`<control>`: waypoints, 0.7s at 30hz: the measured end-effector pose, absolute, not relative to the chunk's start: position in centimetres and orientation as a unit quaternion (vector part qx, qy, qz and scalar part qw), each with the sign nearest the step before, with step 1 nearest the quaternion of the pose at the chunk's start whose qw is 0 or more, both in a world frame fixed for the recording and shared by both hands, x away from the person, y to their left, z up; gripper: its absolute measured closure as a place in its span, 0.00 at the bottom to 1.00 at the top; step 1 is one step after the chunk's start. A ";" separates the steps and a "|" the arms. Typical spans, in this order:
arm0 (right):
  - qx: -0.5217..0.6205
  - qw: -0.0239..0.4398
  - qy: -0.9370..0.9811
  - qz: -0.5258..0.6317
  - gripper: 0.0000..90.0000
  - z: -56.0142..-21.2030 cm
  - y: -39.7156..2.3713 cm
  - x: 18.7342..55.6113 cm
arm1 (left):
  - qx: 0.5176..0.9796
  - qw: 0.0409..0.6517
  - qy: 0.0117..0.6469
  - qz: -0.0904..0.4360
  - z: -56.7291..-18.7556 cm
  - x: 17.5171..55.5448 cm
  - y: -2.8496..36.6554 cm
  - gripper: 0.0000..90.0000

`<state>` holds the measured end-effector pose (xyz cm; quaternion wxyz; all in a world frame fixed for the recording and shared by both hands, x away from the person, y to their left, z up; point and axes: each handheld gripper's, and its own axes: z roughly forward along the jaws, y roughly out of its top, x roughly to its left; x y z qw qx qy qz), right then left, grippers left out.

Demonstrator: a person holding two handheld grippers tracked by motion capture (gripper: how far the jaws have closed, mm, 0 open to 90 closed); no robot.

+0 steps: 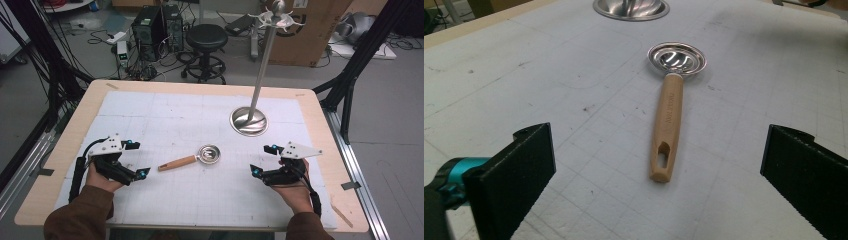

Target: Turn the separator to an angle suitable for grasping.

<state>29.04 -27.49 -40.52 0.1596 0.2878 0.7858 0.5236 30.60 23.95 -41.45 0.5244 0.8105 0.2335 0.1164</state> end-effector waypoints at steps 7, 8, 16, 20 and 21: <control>0.286 0.158 0.786 0.525 0.16 -40.6 -27.7 28.9 | 0.813 0.523 0.230 0.110 -41.6 30.5 23.7 0.02; 0.285 0.160 0.786 0.524 0.16 -40.5 -27.7 28.8 | 0.813 0.523 0.231 0.111 -41.5 30.5 23.6 0.02; 0.281 0.166 0.788 0.523 0.16 -40.3 -27.5 28.6 | 0.809 0.529 0.230 0.111 -41.3 30.5 23.6 0.02; 0.283 0.165 0.789 0.520 0.16 -40.4 -27.5 28.6 | 0.811 0.528 0.227 0.106 -41.3 30.6 23.0 0.02; 0.282 0.165 0.789 0.520 0.16 -40.4 -27.5 28.6 | 0.813 0.526 0.226 0.105 -41.3 30.6 22.9 0.02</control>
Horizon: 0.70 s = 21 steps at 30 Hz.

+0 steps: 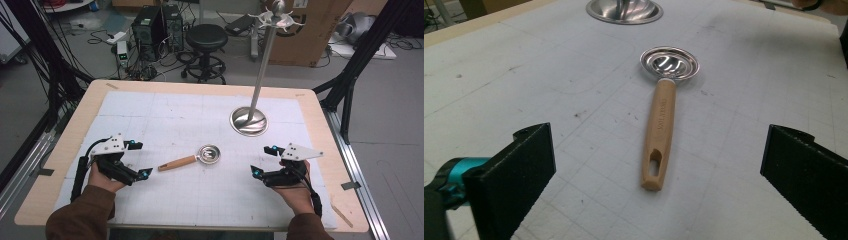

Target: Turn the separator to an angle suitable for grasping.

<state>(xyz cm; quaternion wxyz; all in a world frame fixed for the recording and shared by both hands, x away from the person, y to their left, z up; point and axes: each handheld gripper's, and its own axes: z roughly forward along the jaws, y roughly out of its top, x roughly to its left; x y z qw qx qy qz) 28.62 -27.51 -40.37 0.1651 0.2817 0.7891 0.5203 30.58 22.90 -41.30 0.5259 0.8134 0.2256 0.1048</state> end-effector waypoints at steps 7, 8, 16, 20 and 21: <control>0.283 0.166 0.788 0.522 0.16 -40.3 -27.6 28.5 | 0.819 0.520 0.222 0.094 -41.3 30.9 21.5 0.02; 0.282 0.169 0.787 0.522 0.16 -40.2 -27.7 28.6 | 0.822 0.518 0.219 0.093 -41.3 31.0 21.4 0.02; 0.284 0.166 0.789 0.519 0.16 -40.3 -27.6 28.6 | 0.835 0.502 0.211 0.086 -40.8 31.7 20.2 0.02; 0.284 0.164 0.791 0.517 0.16 -40.4 -27.5 28.6 | 0.838 0.496 0.212 0.084 -40.5 32.3 19.6 0.02; 0.285 0.161 0.791 0.516 0.16 -40.4 -27.5 28.5 | 0.840 0.494 0.210 0.085 -40.5 32.4 19.4 0.02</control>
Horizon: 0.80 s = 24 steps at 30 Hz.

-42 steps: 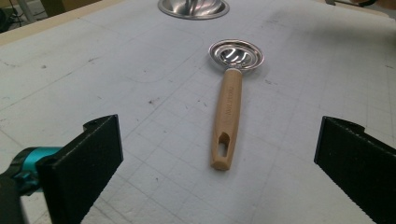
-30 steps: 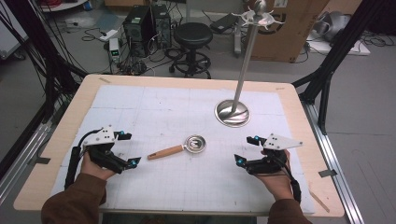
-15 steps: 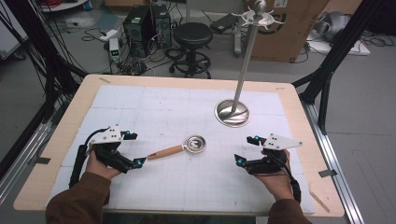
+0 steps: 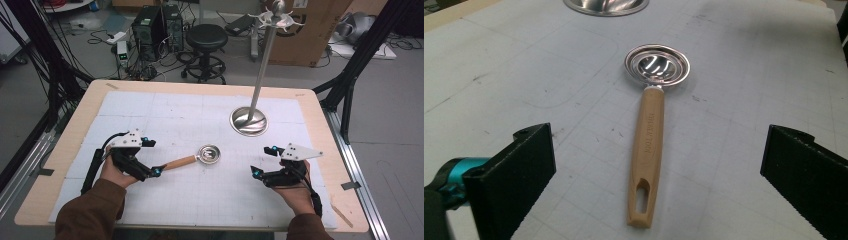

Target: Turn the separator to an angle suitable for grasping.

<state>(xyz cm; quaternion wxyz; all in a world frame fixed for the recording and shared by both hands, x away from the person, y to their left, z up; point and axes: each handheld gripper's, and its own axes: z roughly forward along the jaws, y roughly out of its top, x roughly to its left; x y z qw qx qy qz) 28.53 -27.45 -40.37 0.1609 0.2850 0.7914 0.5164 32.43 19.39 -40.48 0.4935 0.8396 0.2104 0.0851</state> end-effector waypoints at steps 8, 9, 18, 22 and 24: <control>0.285 0.162 0.786 0.524 0.16 -40.2 -27.3 28.7 | 0.850 0.476 0.210 0.081 -40.2 33.3 17.9 0.02; 0.282 0.164 0.786 0.524 0.16 -40.2 -27.2 28.7 | 0.852 0.473 0.209 0.080 -40.2 33.4 17.7 0.02; 0.286 0.158 0.787 0.524 0.16 -40.3 -27.3 28.7 | 0.868 0.445 0.205 0.080 -40.1 34.3 16.0 0.02; 0.286 0.161 0.786 0.524 0.16 -40.4 -27.5 28.9 | 0.870 0.441 0.209 0.074 -40.1 34.8 15.6 0.02; 0.289 0.159 0.787 0.522 0.16 -40.4 -27.5 28.8 | 0.873 0.435 0.211 0.070 -40.3 35.0 15.5 0.02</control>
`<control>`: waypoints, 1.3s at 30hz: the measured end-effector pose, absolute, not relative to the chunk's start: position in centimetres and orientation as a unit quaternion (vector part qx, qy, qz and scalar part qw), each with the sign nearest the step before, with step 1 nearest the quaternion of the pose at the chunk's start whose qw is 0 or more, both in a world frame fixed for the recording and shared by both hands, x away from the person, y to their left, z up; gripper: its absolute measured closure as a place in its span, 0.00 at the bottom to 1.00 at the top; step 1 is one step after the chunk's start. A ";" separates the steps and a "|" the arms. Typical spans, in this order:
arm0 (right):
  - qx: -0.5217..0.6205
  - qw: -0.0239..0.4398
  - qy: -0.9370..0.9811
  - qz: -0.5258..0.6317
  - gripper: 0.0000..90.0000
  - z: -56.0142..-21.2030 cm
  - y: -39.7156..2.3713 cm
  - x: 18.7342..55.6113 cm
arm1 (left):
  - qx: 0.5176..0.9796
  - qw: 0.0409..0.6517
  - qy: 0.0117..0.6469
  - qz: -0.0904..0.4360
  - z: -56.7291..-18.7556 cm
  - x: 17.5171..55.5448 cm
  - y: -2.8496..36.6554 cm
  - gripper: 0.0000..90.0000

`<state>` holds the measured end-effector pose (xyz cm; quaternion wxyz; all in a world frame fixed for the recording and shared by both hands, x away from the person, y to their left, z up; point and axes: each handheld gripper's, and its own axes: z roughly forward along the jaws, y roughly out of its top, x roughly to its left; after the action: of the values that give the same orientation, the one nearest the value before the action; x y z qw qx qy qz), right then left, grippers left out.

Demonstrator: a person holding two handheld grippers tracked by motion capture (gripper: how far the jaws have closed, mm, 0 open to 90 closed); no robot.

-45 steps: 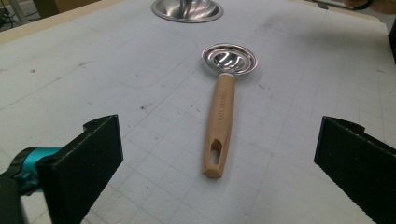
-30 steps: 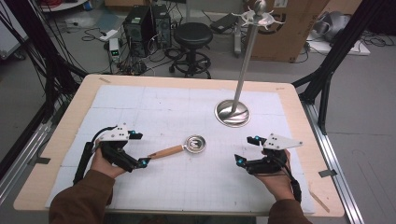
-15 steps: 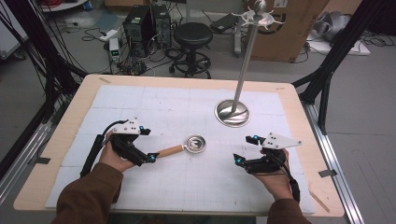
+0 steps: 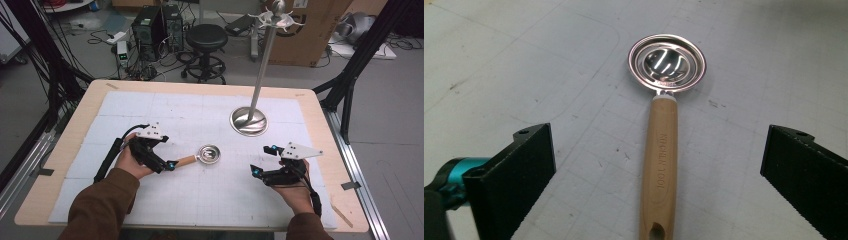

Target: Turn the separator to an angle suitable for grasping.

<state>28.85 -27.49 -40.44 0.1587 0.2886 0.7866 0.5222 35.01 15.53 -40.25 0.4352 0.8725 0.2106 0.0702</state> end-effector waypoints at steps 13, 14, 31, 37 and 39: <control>0.289 0.158 0.789 0.518 0.16 -40.6 -27.4 28.9 | 0.892 0.393 0.213 0.065 -41.5 35.5 14.4 0.03; 0.287 0.159 0.789 0.519 0.16 -40.6 -27.4 29.0 | 0.894 0.387 0.214 0.067 -41.4 35.5 14.3 0.03; 0.292 0.156 0.787 0.521 0.16 -40.6 -27.6 29.0 | 0.920 0.335 0.198 0.041 -41.8 36.2 12.9 0.21; 0.291 0.156 0.789 0.519 0.16 -40.7 -27.6 29.0 | 0.929 0.316 0.188 0.032 -41.9 36.1 12.6 0.35; 0.291 0.156 0.789 0.518 0.16 -40.7 -27.5 29.0 | 0.932 0.311 0.185 0.031 -41.9 36.1 12.5 0.40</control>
<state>29.04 -27.54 -40.66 0.1563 0.2908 0.7893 0.5177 36.11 12.49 -41.89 0.3110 0.9317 0.1851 0.0312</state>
